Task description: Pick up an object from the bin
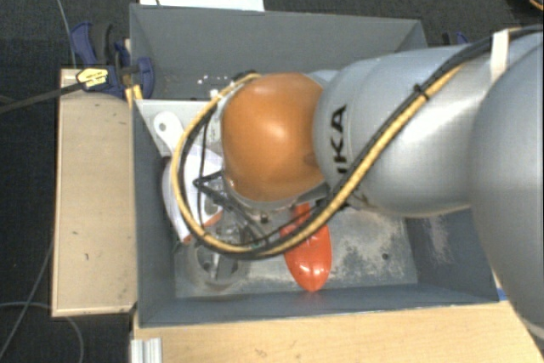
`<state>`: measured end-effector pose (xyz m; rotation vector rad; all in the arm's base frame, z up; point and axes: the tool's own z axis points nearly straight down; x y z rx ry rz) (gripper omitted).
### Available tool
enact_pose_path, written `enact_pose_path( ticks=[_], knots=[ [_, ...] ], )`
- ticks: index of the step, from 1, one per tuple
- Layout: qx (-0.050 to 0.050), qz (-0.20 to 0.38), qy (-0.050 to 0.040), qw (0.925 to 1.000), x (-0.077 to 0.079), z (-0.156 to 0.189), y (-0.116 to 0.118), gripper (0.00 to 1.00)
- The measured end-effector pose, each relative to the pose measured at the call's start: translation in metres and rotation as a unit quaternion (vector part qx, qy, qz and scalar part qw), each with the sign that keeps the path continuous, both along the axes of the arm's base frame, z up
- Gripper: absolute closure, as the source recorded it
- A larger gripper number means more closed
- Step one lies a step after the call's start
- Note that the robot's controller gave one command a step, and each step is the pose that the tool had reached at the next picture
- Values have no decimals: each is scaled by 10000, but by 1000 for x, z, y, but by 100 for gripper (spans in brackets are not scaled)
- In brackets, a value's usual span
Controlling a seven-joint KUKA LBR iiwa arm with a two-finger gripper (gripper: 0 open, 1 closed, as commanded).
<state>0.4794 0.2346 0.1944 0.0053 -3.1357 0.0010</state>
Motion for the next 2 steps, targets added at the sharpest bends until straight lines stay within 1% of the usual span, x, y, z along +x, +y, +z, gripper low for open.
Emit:
enact_pose_path(
  ticks=[1,2],
  knots=[
    [9,-34,-37,10000,2,4,-1,0],
    [22,2842,-69,9587,73,-115,-22,0]
  ],
)
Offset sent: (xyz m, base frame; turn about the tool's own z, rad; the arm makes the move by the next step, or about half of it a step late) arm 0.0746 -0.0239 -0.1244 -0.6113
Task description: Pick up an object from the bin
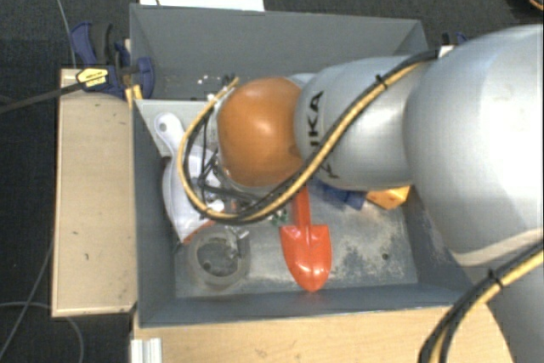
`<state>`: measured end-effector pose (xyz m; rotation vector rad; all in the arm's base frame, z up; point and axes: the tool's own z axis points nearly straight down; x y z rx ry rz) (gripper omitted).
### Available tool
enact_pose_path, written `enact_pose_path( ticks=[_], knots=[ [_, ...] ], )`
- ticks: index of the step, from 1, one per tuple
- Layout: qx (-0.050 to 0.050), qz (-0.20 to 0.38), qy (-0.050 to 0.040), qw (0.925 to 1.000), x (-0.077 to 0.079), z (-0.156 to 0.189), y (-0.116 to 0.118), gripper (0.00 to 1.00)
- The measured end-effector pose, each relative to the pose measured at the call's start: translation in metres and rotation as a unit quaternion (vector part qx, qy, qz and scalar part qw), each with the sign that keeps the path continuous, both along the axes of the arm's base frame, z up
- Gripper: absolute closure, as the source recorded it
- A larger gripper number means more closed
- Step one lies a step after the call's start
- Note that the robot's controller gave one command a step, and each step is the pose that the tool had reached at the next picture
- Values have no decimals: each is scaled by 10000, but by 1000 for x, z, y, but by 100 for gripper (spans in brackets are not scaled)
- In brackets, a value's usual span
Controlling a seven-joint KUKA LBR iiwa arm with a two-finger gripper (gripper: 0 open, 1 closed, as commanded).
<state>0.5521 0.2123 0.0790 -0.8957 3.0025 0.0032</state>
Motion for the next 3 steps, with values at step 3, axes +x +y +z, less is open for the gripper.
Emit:
enact_pose_path(
  ticks=[3],
  knots=[
    [9,-428,17,9991,6,-6,-3,0]
  ],
)
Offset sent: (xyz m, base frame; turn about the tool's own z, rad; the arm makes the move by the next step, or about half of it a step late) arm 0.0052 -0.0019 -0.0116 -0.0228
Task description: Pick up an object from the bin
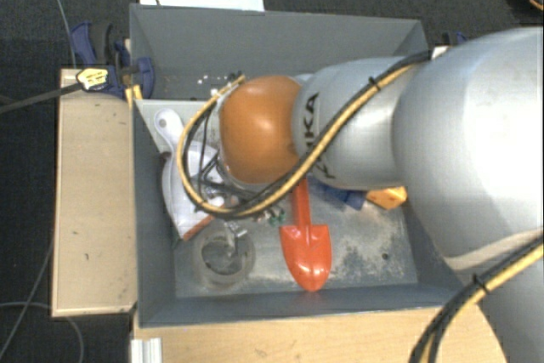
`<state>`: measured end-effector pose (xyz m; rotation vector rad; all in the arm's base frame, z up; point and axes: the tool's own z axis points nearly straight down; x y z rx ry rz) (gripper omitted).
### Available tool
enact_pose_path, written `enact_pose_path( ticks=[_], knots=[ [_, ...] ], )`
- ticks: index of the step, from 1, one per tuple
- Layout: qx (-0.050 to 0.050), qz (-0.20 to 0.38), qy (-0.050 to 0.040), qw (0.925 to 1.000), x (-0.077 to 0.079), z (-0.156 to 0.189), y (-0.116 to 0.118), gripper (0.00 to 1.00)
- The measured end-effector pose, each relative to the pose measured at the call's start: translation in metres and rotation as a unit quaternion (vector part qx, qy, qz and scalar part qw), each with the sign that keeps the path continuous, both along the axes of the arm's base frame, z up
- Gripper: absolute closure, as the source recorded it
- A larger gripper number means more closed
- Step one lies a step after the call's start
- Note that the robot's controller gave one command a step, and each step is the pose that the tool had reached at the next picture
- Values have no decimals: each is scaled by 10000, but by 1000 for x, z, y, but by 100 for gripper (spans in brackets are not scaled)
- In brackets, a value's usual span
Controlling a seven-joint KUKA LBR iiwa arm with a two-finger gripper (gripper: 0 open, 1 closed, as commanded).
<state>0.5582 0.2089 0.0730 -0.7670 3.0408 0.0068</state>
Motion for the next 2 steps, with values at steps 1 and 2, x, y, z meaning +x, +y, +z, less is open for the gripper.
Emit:
enact_pose_path(
  ticks=[1,2],
  knots=[
    [7,98,-16,10000,1,2,0,100],
    [7,116,-17,9999,1,2,0,100]
  ],
)
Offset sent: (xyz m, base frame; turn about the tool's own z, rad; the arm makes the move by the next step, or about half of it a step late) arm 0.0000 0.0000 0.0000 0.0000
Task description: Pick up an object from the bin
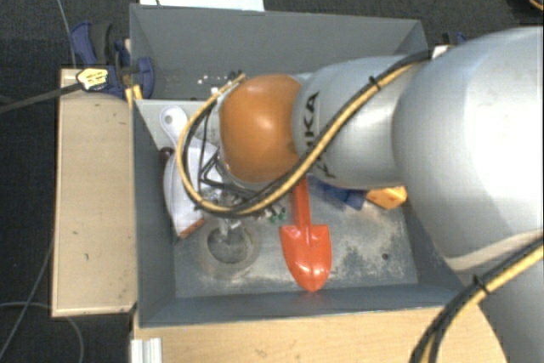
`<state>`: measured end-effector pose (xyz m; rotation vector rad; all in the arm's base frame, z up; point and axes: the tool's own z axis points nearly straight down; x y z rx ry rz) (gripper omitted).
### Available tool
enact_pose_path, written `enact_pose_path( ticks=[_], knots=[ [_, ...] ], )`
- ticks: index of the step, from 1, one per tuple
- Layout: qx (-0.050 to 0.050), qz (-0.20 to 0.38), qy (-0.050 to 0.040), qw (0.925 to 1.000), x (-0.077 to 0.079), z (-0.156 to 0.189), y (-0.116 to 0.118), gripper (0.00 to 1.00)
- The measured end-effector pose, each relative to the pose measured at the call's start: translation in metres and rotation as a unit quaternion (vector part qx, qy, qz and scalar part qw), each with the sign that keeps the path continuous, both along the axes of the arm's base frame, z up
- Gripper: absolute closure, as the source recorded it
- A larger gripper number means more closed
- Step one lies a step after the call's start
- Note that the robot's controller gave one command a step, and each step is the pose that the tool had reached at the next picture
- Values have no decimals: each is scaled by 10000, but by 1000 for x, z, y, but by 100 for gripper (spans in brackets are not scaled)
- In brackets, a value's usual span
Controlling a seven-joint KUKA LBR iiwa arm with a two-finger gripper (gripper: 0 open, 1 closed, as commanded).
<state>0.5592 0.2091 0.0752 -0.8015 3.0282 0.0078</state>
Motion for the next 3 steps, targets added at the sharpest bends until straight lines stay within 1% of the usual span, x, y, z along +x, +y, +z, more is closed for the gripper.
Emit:
enact_pose_path(
  ticks=[1,2,3],
  knots=[
    [4,-13,1,10000,0,1,0,100],
    [5,-25,10,10000,-1,10,0,100],
    [12,-42,-7,10000,0,31,0,100]
  ],
)
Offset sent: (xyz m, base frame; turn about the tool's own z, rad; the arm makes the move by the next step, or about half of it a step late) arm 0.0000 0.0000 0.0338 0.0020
